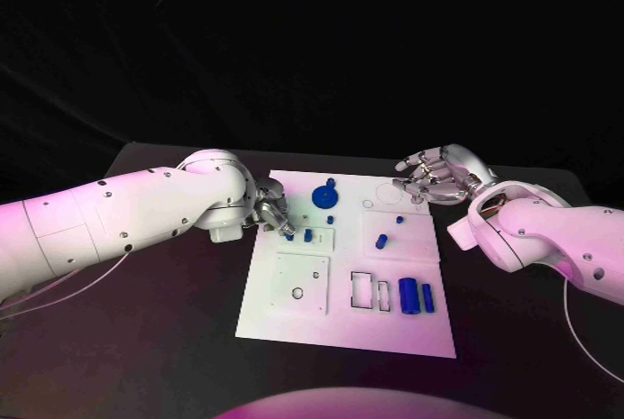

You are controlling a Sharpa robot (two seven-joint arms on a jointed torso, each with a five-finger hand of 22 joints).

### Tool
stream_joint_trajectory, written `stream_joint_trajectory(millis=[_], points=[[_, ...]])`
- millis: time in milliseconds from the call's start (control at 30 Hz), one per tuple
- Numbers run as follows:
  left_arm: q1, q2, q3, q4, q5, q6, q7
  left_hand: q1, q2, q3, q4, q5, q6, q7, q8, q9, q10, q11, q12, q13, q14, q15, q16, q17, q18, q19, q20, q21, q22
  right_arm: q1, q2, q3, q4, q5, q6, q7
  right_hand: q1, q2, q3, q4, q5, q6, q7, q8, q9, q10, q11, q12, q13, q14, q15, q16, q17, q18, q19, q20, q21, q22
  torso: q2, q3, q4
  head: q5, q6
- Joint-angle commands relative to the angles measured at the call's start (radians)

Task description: Assemble the parts on the task board

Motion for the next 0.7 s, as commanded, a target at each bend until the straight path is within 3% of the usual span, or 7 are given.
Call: stream_joint_trajectory(millis=[33,500,700], points=[[-0.001,0.004,0.0,0.001,-0.007,0.018,-0.004,-0.003,0.01,0.182,-0.186,0.003,0.03,-0.025,0.004,0.002,0.003,-0.002,-0.005,-0.001,0.104,-0.008,0.006,0.263,-0.006,0.054,-0.005,0.001,0.222,-0.001,0.0,0.0,0.001,-0.01,0.015,0.01,-0.006,0.001,0.002,-0.006,0.005,-0.005,0.004,0.005,0.001,-0.001,0.001,-0.005,-0.001,0.005,0.005,-0.005,0.001,0.004,0.006,-0.001,-0.003,-0.001,0.0,-0.0005,0.0,-0.003,0.001],[-0.001,0.009,0.0,0.005,0.0,0.031,-0.005,-0.006,0.008,0.182,-0.187,0.006,0.034,-0.025,0.003,0.001,0.006,-0.001,-0.002,0.002,0.104,-0.008,0.006,0.263,-0.006,0.055,-0.005,0.001,0.223,-0.001,0.001,0.0,0.001,-0.01,0.016,0.01,-0.006,0.001,0.002,-0.006,0.005,-0.005,0.004,0.005,0.001,-0.001,0.001,-0.005,-0.001,0.005,0.005,-0.005,0.001,0.004,0.006,-0.001,-0.003,-0.001,0.0,0.0005,0.0,-0.004,-0.002],[-0.001,0.015,-0.002,-0.001,0.009,0.026,-0.007,-0.026,0.01,0.178,-0.183,-0.014,0.036,-0.023,-0.006,-0.004,0.011,0.002,-0.005,-0.002,0.104,-0.01,0.006,0.263,-0.006,0.055,-0.006,0.002,0.224,-0.001,0.0,0.0,0.002,-0.01,0.016,0.01,-0.006,0.001,0.002,-0.006,0.005,-0.005,0.004,0.005,0.001,-0.001,0.001,-0.005,-0.001,0.005,0.005,-0.005,0.001,0.004,0.006,-0.001,-0.003,-0.001,0.0,0.0004,0.0004,-0.004,-0.002]])
